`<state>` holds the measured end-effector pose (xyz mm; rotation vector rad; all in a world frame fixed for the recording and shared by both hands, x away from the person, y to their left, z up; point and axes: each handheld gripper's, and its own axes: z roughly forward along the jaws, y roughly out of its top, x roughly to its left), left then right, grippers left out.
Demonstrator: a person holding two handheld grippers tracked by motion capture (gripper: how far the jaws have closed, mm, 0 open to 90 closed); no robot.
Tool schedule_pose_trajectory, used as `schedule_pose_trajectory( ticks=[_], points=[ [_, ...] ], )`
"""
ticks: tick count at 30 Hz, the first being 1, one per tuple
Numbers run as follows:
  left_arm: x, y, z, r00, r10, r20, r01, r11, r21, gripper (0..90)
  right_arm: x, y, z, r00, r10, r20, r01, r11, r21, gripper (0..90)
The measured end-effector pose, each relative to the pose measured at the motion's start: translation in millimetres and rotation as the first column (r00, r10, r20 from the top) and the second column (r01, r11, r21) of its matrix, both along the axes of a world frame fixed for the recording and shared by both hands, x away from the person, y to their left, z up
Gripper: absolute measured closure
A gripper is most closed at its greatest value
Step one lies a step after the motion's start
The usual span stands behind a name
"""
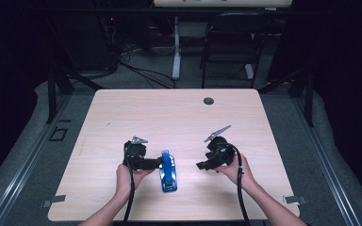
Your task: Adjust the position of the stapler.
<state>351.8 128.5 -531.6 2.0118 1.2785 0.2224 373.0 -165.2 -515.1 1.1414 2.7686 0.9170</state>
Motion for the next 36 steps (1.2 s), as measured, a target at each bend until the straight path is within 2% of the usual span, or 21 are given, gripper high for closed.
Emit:
schedule_pose_trajectory(
  ticks=[5, 10, 16, 20, 29, 36],
  points=[
    [-2.5, -19.9, -5.3, 0.9987, -0.049, -0.011, 0.049, 0.9984, 0.028, 16.1, -0.2, -9.9, -0.8, 0.9995, -0.031, -0.005, 0.031, 0.9994, -0.013, 31.4],
    [-4.9, -33.0, -10.4, 0.9968, -0.074, -0.031, 0.076, 0.9951, 0.065, 23.7, -1.3, -24.5, -1.0, 0.9979, -0.065, 0.001, 0.065, 0.9977, -0.022, 30.4],
    [-7.3, -42.2, -15.4, 0.9963, -0.083, -0.023, 0.086, 0.9890, 0.121, 31.9, 1.6, -30.8, -0.8, 0.9963, -0.086, 0.000, 0.086, 0.9960, -0.026, 30.8],
    [-8.6, -45.1, -16.9, 0.9945, -0.104, -0.011, 0.105, 0.9848, 0.139, 36.1, 2.5, -29.6, -1.4, 0.9965, -0.083, 0.005, 0.083, 0.9963, -0.021, 31.0],
    [-6.6, -43.1, -17.7, 0.9929, -0.117, -0.016, 0.119, 0.9846, 0.129, 35.6, 6.0, -33.2, -1.1, 0.9957, -0.092, -0.005, 0.092, 0.9955, -0.023, 31.5],
    [-4.1, -43.8, -17.9, 0.9895, -0.142, -0.030, 0.144, 0.9814, 0.127, 35.8, 7.4, -34.9, 0.7, 0.9955, -0.094, 0.004, 0.094, 0.9952, -0.025, 32.1]
  ],
)
